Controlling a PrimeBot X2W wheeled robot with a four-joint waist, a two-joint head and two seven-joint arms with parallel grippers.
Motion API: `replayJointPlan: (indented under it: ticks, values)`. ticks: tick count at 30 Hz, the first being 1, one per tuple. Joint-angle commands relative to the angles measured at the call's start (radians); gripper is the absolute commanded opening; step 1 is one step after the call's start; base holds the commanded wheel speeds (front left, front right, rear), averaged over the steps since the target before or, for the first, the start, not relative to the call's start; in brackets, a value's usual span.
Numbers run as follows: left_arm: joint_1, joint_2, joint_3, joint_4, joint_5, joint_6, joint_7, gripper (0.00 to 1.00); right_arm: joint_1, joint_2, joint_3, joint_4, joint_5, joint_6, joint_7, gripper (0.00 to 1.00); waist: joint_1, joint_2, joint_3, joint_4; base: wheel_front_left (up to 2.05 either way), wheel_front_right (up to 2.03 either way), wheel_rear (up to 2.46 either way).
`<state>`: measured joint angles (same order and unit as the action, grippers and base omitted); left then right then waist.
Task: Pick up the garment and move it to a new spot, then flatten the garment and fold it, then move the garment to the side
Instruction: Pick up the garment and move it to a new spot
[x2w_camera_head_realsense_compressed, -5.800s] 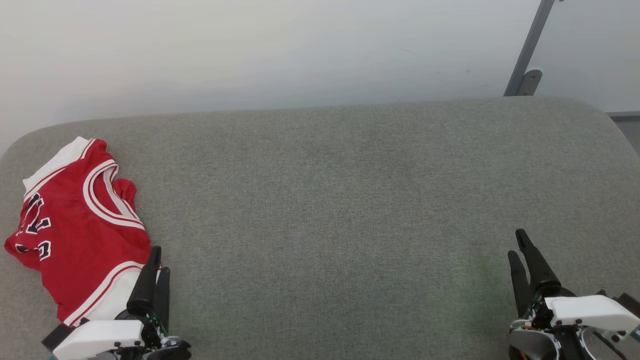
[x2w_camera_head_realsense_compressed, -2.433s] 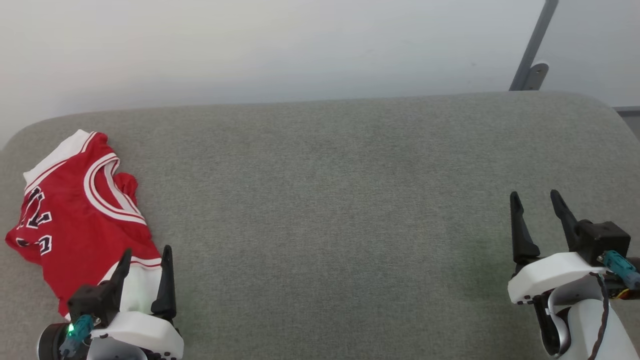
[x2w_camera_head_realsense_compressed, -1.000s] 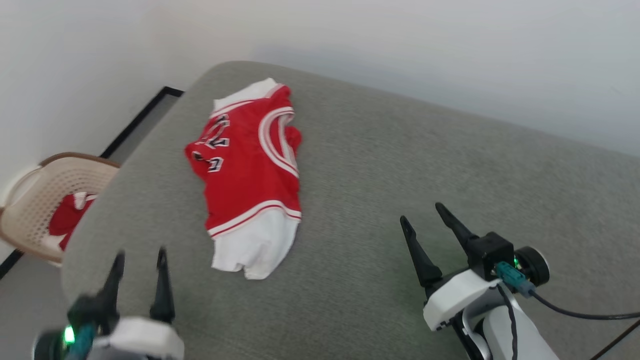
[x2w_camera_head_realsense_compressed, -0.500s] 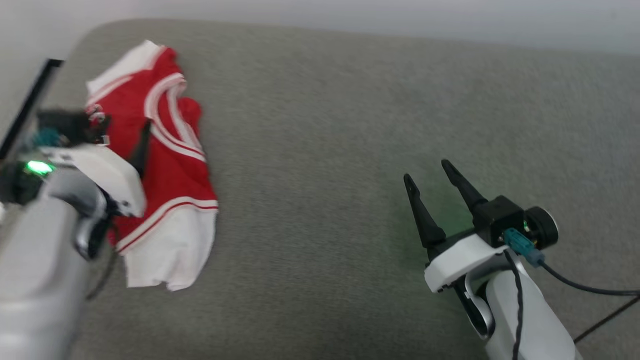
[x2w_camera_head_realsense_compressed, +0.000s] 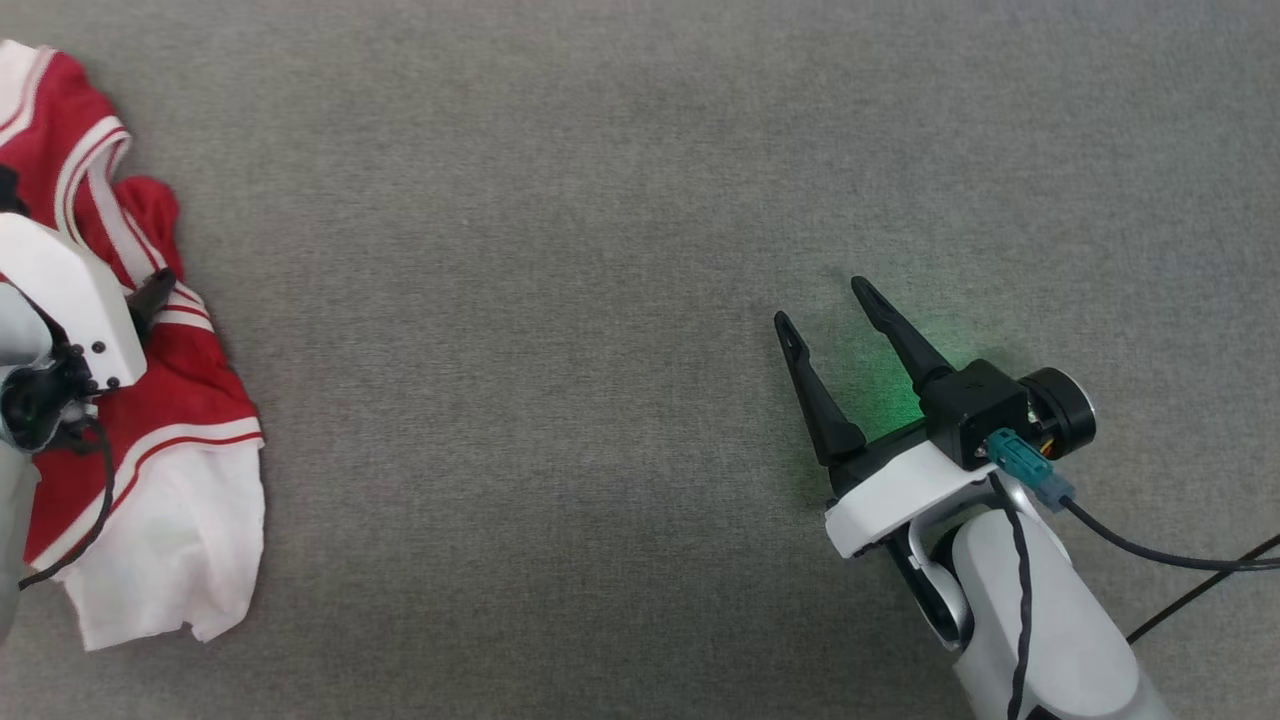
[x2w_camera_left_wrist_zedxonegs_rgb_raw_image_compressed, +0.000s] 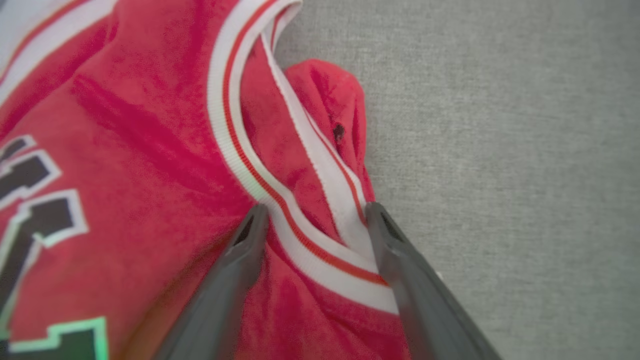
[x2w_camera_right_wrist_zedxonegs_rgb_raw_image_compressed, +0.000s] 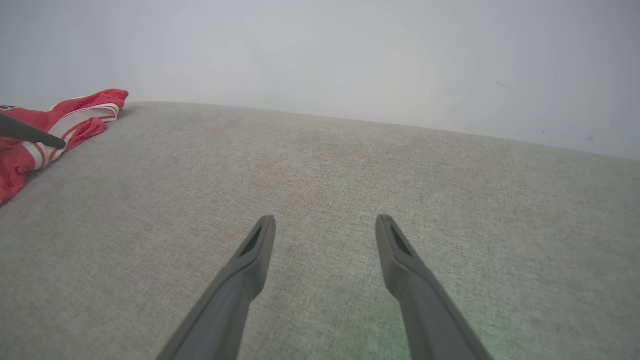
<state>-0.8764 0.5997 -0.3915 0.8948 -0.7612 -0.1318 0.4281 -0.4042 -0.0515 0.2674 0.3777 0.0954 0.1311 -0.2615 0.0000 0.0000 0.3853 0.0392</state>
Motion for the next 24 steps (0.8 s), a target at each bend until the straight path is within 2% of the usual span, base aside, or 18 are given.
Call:
replayJointPlan:
  ticks: [1,3,4,5,6,15,20,23,24]
  values:
    - [-0.016,-0.002,-0.016,0.009,-0.021,0.003,0.007,1.00,-0.012,0.000,0.003,-0.006,-0.005,-0.001,-0.005,1.00,0.0000,0.0000,0.017,-0.015,0.00,0.00,0.00]
    - [-0.021,0.000,-0.035,0.018,-0.027,0.003,0.001,1.00,-0.012,0.000,0.001,-0.005,-0.005,-0.001,-0.005,1.00,0.0000,0.0000,0.017,-0.016,0.00,0.00,0.00]
    - [-0.020,-0.004,-0.043,0.020,-0.038,0.003,0.000,0.67,-0.013,0.000,0.001,-0.004,-0.005,-0.001,-0.005,1.00,0.0000,0.0000,0.016,-0.015,0.00,0.00,0.00]
    - [-0.023,-0.005,-0.046,0.022,-0.051,0.003,-0.010,0.25,-0.014,0.001,0.002,-0.004,-0.005,-0.001,-0.005,1.00,0.0000,0.0000,0.012,-0.014,0.00,0.00,0.00]
    - [-0.030,-0.002,-0.048,0.027,-0.059,0.003,-0.018,0.00,-0.015,0.000,0.003,-0.003,-0.004,-0.001,-0.005,1.00,0.0000,0.0000,0.008,-0.012,0.00,0.00,0.00]
    - [-0.058,0.023,-0.135,-0.012,-0.054,0.003,-0.154,0.00,0.013,0.000,0.017,0.012,0.020,-0.001,-0.005,1.00,0.0000,0.0000,-0.077,-0.011,0.00,0.00,0.00]
    - [-0.092,0.017,-0.204,-0.094,-0.043,0.003,-0.237,0.00,0.026,0.000,0.020,0.003,0.048,-0.001,-0.005,1.00,0.0000,0.0000,-0.116,-0.051,0.00,0.00,0.00]
    - [-0.115,0.003,-0.282,-0.186,-0.040,0.003,-0.245,0.00,0.031,0.000,0.017,-0.006,0.066,-0.001,-0.005,1.00,0.0000,0.0000,-0.119,-0.088,0.00,0.00,0.00]
    - [-0.115,0.003,-0.282,-0.186,-0.040,0.003,-0.245,0.00,0.031,0.000,0.017,-0.006,0.066,-0.001,-0.005,1.00,0.0000,0.0000,-0.119,-0.088,0.00,0.00,0.00]
